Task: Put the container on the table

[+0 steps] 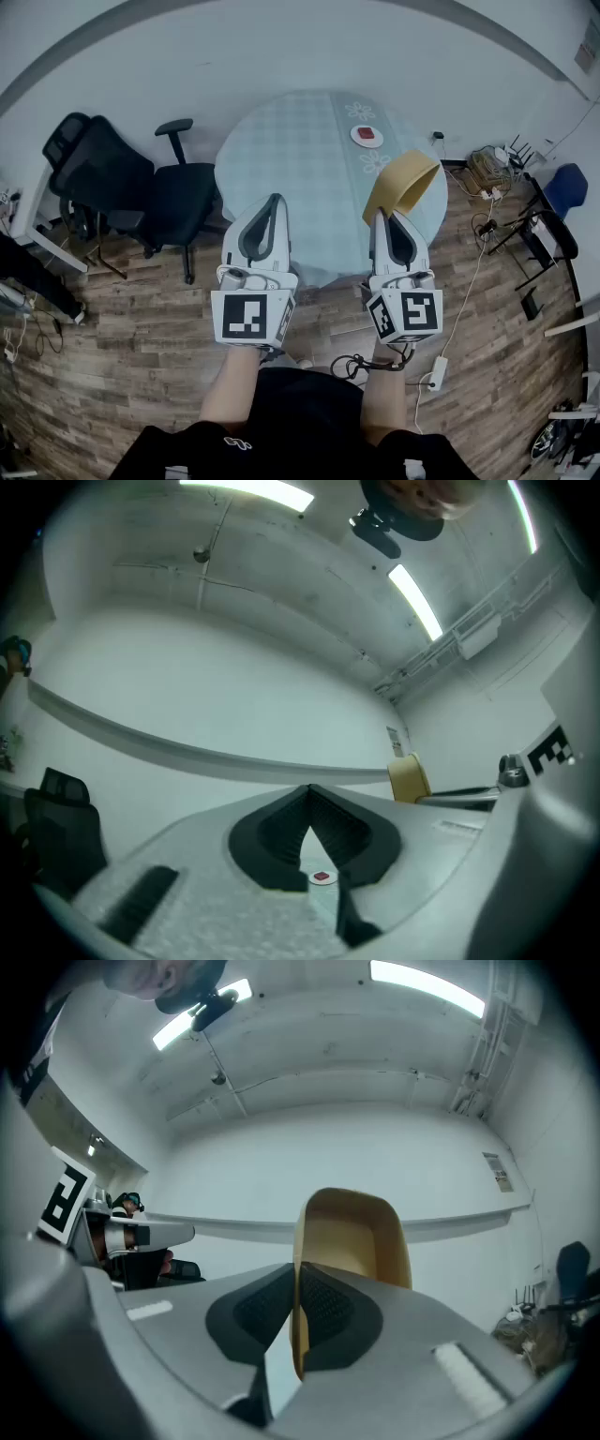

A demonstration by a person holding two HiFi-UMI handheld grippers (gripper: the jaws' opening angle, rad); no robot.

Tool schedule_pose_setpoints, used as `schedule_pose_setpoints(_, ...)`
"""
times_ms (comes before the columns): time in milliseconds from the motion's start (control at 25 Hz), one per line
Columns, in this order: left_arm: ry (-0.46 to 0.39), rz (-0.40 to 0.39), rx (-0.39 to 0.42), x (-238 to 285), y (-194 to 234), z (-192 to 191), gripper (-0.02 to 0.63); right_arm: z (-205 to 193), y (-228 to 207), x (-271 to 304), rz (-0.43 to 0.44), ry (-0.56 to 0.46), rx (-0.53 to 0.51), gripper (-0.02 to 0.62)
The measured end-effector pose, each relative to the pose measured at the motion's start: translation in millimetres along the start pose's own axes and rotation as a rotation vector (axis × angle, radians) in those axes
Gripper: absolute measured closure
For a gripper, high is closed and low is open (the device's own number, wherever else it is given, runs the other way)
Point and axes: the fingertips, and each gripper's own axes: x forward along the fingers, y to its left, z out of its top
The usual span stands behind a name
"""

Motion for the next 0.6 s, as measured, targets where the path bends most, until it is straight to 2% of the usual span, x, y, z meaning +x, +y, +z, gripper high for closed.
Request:
schedule_pose_setpoints(280,0.013,-0.023,0.013,4,-14,-3,0.603,7,-14,-8,-0.004,-0.041,0.039,0.571)
schedule_pose_setpoints(600,0.047,-0.035,0.021,8,-25,-14,0.603,-8,-33,-8,-0.016,-0.011,0.062,0.569)
